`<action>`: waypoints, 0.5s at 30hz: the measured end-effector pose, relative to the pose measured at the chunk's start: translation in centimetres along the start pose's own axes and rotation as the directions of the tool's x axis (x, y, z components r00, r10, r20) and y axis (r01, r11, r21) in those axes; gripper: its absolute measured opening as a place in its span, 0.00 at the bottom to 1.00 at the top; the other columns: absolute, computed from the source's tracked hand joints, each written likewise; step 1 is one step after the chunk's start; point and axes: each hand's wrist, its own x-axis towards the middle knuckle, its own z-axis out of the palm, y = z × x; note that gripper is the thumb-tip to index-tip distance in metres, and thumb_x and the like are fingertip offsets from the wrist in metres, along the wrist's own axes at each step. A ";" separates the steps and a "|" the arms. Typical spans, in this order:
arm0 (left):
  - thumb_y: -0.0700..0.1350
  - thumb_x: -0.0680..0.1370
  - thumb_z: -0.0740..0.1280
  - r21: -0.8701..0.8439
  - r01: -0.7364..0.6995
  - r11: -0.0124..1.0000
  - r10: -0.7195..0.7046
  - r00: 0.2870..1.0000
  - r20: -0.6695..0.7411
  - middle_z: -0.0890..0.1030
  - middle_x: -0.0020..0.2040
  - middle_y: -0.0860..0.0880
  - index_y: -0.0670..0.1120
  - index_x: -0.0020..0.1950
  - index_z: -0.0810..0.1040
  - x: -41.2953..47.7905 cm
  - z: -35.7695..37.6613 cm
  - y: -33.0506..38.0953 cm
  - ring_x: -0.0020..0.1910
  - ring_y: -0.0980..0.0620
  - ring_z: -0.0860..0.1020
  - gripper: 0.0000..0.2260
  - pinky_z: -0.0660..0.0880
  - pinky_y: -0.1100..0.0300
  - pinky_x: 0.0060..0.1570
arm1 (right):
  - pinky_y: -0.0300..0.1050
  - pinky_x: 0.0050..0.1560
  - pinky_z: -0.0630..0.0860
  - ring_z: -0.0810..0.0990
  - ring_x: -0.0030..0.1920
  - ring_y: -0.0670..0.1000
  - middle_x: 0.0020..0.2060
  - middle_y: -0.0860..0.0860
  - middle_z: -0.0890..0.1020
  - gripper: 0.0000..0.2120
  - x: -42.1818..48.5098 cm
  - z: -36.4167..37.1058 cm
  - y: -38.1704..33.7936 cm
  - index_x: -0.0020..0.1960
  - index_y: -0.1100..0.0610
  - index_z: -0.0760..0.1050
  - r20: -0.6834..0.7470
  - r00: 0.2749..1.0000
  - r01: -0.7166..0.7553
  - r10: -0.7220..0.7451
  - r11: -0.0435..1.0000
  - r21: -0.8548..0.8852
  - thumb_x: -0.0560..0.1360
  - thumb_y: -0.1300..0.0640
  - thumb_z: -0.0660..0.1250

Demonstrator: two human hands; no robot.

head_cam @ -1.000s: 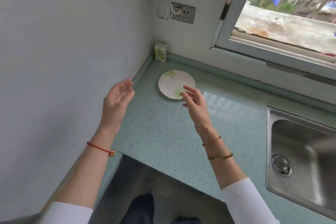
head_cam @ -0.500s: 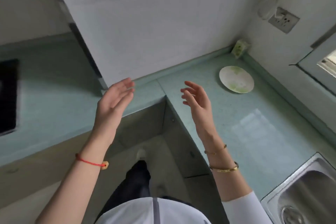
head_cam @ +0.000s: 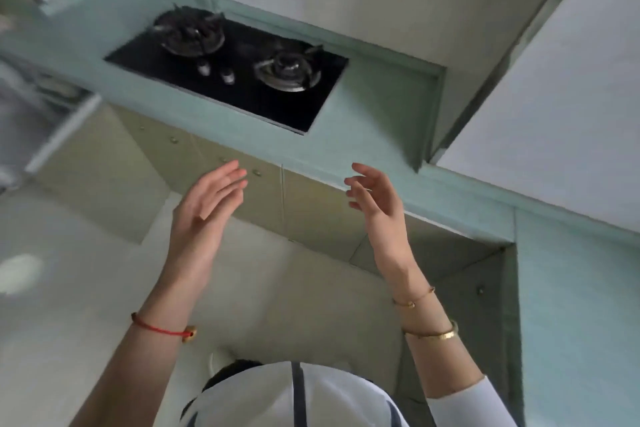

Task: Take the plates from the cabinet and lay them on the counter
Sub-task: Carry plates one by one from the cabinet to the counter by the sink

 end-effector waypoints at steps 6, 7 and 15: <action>0.36 0.79 0.68 0.040 -0.025 0.999 0.036 0.953 -0.301 0.84 0.60 0.49 0.49 0.65 0.79 -2.0 -15.6 1.4 0.64 0.51 0.80 0.16 0.72 0.47 0.70 | 0.49 0.57 0.76 0.78 0.51 0.52 0.56 0.61 0.80 0.12 -0.5 16.5 0.0 0.62 0.55 0.75 0.250 0.968 0.017 -0.013 1.000 -0.015 0.80 0.61 0.63; 0.35 0.79 0.68 0.049 -0.025 0.998 0.040 0.940 -0.339 0.84 0.60 0.48 0.48 0.64 0.79 -2.4 -17.8 1.7 0.63 0.50 0.80 0.16 0.72 0.47 0.70 | 0.48 0.57 0.76 0.78 0.51 0.52 0.56 0.60 0.80 0.12 -0.9 19.1 0.1 0.62 0.54 0.75 0.281 0.960 0.020 -0.015 1.000 -0.013 0.80 0.61 0.63; 0.37 0.80 0.66 0.058 -0.018 0.998 0.047 0.841 -0.539 0.81 0.64 0.43 0.41 0.68 0.76 -5.5 -31.8 3.0 0.65 0.46 0.79 0.16 0.71 0.43 0.70 | 0.44 0.53 0.76 0.79 0.49 0.49 0.50 0.52 0.81 0.13 -3.7 35.7 0.3 0.63 0.57 0.75 0.467 0.884 0.021 -0.008 1.000 -0.023 0.79 0.63 0.62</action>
